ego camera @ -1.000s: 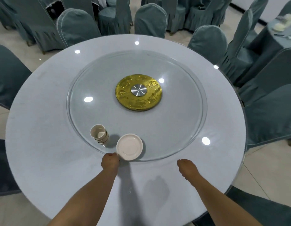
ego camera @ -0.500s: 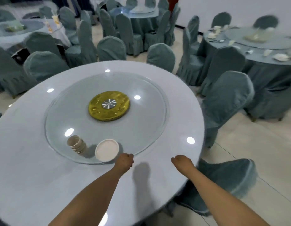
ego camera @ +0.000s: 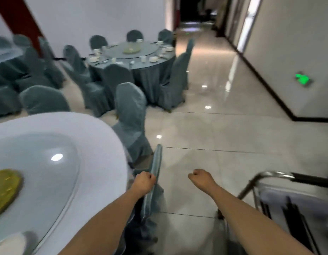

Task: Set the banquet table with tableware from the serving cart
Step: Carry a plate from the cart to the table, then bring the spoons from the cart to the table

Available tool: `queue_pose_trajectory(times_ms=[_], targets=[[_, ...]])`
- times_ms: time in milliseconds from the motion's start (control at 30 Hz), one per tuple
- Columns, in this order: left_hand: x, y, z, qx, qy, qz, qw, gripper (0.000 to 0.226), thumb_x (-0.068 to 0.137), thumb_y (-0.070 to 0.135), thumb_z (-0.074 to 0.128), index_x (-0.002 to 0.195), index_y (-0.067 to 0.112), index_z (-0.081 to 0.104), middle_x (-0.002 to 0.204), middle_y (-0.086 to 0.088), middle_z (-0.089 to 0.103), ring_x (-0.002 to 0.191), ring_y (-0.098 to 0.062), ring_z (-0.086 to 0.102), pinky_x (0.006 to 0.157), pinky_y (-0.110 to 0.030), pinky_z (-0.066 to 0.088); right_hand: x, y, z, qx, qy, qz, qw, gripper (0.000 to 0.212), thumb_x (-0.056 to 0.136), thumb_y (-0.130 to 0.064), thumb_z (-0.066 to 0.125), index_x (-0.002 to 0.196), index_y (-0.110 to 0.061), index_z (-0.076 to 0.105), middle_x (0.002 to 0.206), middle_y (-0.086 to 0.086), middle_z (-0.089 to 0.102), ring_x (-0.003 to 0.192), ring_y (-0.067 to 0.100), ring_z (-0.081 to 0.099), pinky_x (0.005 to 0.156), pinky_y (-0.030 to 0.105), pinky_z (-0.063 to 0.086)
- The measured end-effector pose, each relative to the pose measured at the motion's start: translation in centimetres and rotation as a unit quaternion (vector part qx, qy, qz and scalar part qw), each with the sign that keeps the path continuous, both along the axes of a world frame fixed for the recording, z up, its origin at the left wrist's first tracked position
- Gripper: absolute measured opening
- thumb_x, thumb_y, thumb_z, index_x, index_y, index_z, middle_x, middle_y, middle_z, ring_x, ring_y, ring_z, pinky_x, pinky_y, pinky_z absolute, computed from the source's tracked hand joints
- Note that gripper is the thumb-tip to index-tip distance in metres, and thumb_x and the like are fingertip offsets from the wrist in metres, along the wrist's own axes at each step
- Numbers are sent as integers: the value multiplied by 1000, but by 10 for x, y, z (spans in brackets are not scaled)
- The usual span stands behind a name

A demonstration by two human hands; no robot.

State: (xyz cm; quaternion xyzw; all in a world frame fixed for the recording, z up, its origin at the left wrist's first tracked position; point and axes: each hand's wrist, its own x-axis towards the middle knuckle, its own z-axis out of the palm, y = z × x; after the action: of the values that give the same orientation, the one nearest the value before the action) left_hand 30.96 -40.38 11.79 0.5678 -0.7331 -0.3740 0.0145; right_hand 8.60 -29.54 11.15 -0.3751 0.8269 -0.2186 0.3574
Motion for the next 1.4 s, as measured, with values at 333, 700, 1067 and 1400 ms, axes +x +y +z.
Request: queue_pose_trajectory(times_ms=[333, 700, 1067, 1400], targets=[[-156, 46, -23, 107, 20, -241, 964, 21, 90, 23, 48, 79, 10, 60, 76, -5, 63, 63, -18, 52, 61, -24, 45, -84, 150, -1, 60, 27, -249, 966, 21, 88, -30, 58, 86, -9, 63, 91, 13, 67, 95, 30, 64, 74, 28, 46], [-251, 103, -46, 143, -3, -415, 899, 16, 88, 17, 48, 79, 9, 59, 79, -9, 65, 60, -18, 57, 56, -23, 47, -71, 274, -17, 80, -2, -477, 875, 25, 90, -32, 53, 76, -12, 51, 75, 8, 53, 74, 26, 56, 69, 32, 42], [-333, 166, -55, 119, -18, -516, 848, 22, 90, 20, 44, 73, 11, 53, 76, -8, 64, 61, -15, 59, 55, -20, 49, -112, 338, -36, 92, -37, -571, 815, 31, 92, -29, 47, 68, -10, 48, 69, 7, 54, 63, 18, 50, 59, 28, 38], [-422, 188, -73, 115, -52, -503, 855, 20, 92, 21, 45, 77, 11, 55, 76, -5, 64, 60, -13, 58, 54, -20, 48, -230, 359, -66, 38, -96, -615, 782, 26, 92, -22, 46, 72, -7, 52, 80, 15, 64, 70, 27, 56, 66, 32, 44]])
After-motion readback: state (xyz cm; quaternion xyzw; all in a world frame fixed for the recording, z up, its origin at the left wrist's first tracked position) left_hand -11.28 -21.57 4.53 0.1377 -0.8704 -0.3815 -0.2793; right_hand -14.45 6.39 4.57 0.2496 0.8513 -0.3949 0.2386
